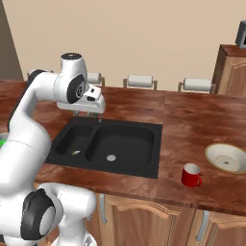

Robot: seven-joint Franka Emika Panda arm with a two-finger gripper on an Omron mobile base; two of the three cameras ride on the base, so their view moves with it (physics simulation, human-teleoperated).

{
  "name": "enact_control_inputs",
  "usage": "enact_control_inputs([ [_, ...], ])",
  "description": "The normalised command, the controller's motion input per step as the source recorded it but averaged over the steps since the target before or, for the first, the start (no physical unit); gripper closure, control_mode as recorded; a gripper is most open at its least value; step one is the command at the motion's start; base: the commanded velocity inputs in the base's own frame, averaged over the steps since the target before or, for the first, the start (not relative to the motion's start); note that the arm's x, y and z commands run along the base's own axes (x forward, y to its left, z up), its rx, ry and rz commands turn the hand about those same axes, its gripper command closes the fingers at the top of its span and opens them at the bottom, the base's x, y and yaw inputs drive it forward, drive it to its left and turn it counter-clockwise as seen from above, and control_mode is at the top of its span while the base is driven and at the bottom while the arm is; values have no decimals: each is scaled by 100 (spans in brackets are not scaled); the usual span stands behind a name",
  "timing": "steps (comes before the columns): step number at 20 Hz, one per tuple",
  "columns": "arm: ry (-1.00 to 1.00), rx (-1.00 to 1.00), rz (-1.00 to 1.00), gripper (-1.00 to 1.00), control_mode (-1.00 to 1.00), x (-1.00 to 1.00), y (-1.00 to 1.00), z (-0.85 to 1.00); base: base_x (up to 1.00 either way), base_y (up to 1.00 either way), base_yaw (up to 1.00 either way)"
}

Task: Clear the mugs and bowl far away from the sink.

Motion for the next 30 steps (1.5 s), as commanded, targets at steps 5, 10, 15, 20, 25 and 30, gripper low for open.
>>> enact_control_inputs([
  [5,0,0,5,-100,-100,-45,18,0,0,0,0],
  [10,0,0,12,-100,-100,-61,38,0,0,0,0],
  [15,0,0,11,-100,-100,-48,57,-8,0,0,0],
  [20,-5,2,0,-100,-100,-38,67,-16,0,0,0],
  [25,0,0,0,-100,-100,-35,68,-26,0,0,0],
  [30,0,0,3,-100,-100,-11,83,-23,0,0,0],
])
